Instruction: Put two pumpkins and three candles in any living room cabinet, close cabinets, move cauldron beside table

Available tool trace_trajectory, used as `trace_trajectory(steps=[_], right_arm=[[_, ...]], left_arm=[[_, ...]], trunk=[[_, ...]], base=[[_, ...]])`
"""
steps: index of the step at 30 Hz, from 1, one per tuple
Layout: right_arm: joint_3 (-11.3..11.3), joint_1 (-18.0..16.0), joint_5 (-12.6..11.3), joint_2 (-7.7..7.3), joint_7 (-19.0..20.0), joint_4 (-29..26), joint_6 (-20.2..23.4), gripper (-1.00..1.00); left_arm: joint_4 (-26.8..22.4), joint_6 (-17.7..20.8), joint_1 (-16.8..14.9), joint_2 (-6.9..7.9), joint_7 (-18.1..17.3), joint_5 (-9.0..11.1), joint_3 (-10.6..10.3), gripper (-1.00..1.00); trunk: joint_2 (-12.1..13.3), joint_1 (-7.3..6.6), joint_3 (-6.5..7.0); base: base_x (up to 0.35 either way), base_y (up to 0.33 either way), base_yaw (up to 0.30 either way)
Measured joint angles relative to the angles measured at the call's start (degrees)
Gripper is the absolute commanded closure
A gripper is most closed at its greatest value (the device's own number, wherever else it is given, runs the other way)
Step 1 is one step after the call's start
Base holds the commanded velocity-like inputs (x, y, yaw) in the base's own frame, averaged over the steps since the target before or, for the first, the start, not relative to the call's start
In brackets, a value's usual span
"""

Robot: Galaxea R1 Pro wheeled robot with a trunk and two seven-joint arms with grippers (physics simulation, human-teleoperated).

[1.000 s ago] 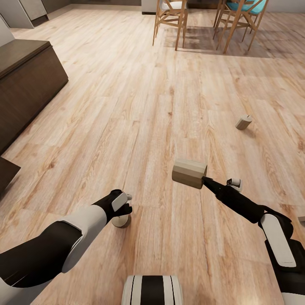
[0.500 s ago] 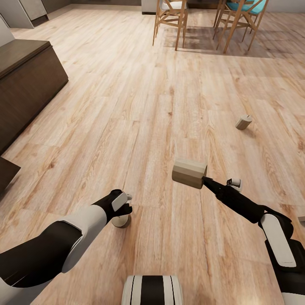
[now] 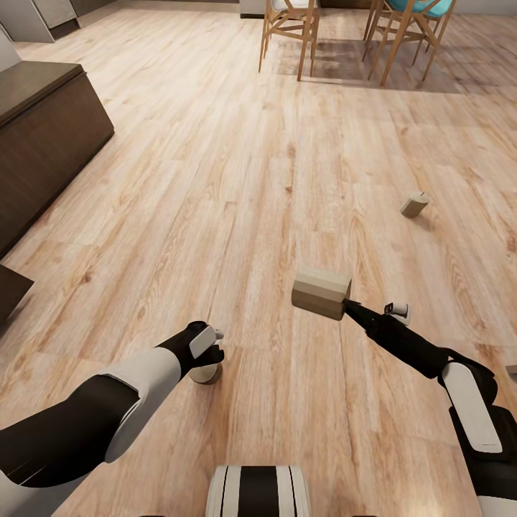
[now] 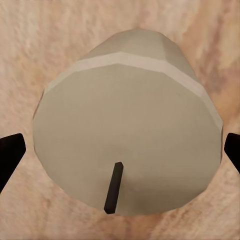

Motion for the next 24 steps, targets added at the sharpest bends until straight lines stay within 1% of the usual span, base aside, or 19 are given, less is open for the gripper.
trace_trajectory(steps=[23,24], right_arm=[[0.0,0.0,0.08,0.0,0.0,0.0,0.05,1.0],[0.0,0.0,0.16,0.0,-0.02,0.0,0.01,1.0]], left_arm=[[0.0,0.0,0.0,0.03,0.0,0.0,0.02,-1.0],[0.0,0.0,-0.01,0.03,0.0,-0.01,0.01,-1.0]], trunk=[[0.0,0.0,0.0],[-0.01,0.03,-0.22]], base=[[0.0,0.0,0.0],[0.0,0.0,0.0]])
